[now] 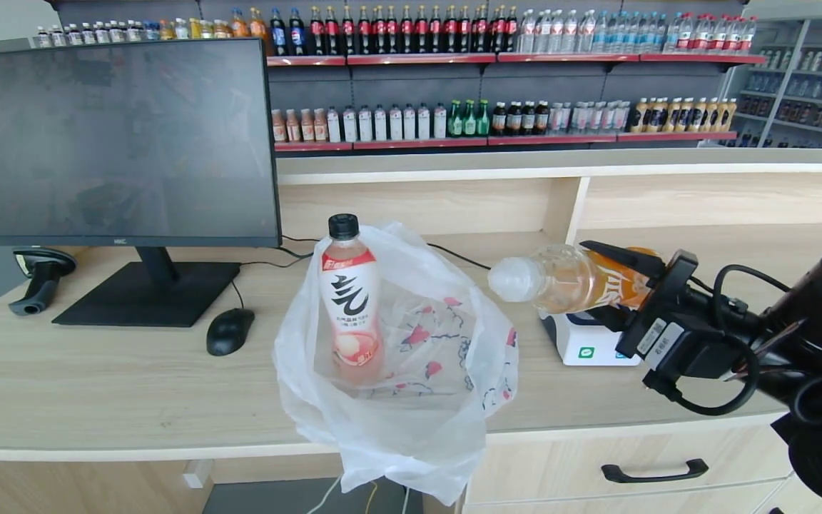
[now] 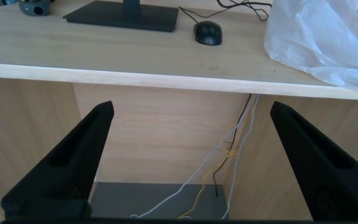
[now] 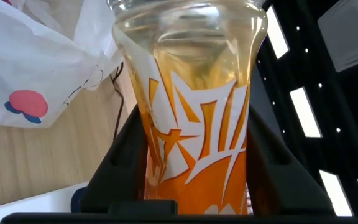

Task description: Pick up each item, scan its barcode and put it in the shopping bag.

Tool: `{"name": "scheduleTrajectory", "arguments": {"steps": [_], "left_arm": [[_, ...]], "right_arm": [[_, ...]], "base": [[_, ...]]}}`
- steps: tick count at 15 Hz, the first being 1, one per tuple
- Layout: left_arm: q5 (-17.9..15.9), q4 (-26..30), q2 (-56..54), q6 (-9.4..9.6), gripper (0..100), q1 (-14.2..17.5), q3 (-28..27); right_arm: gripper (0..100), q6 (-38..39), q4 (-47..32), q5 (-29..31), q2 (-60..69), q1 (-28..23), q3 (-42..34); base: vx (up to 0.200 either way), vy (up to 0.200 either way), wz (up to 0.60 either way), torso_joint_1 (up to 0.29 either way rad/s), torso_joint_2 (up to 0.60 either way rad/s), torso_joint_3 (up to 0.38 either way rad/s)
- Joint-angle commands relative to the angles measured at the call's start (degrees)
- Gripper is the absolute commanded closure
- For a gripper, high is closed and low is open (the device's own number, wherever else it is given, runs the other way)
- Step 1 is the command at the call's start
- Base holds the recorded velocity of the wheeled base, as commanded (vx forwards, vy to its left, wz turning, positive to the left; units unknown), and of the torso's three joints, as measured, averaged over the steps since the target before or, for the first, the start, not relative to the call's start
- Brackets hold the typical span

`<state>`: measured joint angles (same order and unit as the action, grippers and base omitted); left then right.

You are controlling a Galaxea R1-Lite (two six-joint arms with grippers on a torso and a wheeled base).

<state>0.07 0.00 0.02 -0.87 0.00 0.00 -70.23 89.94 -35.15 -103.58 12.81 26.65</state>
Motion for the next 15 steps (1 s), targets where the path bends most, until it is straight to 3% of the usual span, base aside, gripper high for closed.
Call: {"name": "scheduleTrajectory", "arguments": {"steps": [1,15], "left_arm": [[0.0,0.0,0.0,-0.01,0,0.0,0.0],[0.0,0.0,0.0,-0.01,0,0.0,0.0]], "right_arm": [[100,-0.9,0.1,0.0,-0.4,-0.1,-0.3],[100,-5.5,0.1,-2.8,-3.1,0.1,0.9]], "base": [[0.000,0.000,0.00,0.000,0.00,0.000],[0.000,0.000,0.00,0.000,0.00,0.000]]}}
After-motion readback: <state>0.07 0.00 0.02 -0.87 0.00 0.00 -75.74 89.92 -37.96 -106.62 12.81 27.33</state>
